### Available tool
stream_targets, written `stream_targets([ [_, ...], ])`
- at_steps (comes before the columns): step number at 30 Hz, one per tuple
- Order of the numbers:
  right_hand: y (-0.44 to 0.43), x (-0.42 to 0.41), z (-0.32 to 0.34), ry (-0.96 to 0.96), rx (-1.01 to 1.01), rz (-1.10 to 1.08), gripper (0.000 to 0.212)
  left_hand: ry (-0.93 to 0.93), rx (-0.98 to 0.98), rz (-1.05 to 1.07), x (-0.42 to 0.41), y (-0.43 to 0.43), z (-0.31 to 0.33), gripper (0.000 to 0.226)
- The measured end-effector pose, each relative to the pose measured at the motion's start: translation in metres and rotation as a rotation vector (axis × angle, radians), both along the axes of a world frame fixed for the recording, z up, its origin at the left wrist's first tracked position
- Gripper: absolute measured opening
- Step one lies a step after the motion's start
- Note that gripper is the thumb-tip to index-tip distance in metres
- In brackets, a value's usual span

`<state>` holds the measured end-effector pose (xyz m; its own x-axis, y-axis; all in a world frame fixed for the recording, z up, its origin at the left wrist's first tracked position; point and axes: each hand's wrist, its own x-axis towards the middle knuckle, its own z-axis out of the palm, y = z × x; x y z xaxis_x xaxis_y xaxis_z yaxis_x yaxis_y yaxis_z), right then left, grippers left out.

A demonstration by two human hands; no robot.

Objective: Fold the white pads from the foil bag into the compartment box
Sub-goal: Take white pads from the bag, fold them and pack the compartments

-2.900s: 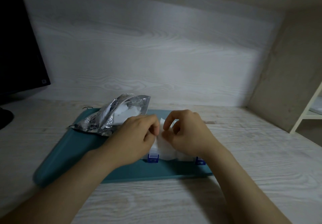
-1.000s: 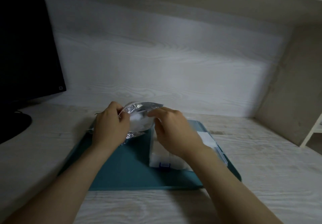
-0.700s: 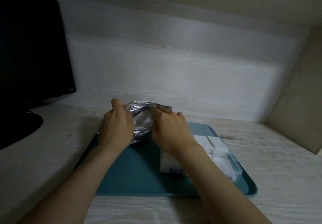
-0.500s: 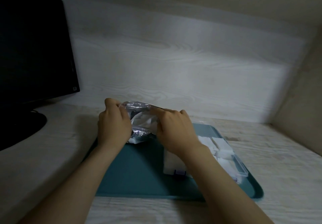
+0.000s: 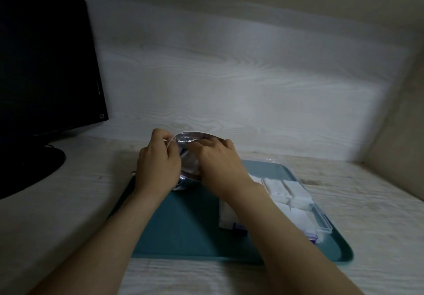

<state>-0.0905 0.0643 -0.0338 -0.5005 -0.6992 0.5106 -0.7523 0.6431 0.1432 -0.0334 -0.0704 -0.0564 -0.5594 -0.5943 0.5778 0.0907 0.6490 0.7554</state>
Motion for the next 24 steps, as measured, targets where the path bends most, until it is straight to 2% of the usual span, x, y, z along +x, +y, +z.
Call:
stream_targets([
  [5, -0.002, -0.009, -0.006, -0.065, 0.064, 0.017, 0.051, 0.004, -0.059, 0.031, 0.000, -0.003, -0.003, 0.007],
  [13, -0.001, -0.013, -0.013, -0.076, 0.146, -0.030, 0.053, -0.010, 0.022, 0.041, -0.002, -0.004, -0.002, 0.014],
  [17, 0.000, -0.013, -0.012, -0.158, 0.215, -0.015, 0.035, -0.043, 0.066, 0.046, -0.002, -0.004, -0.003, 0.011],
  [20, -0.002, -0.018, -0.017, -0.216, 0.258, -0.010, 0.029, -0.050, 0.080, 0.041, 0.001, -0.001, -0.002, 0.005],
  [24, -0.004, -0.018, -0.016, -0.275, 0.253, -0.008, 0.036, 0.029, 0.000, -0.021, 0.005, -0.003, -0.001, 0.032],
])
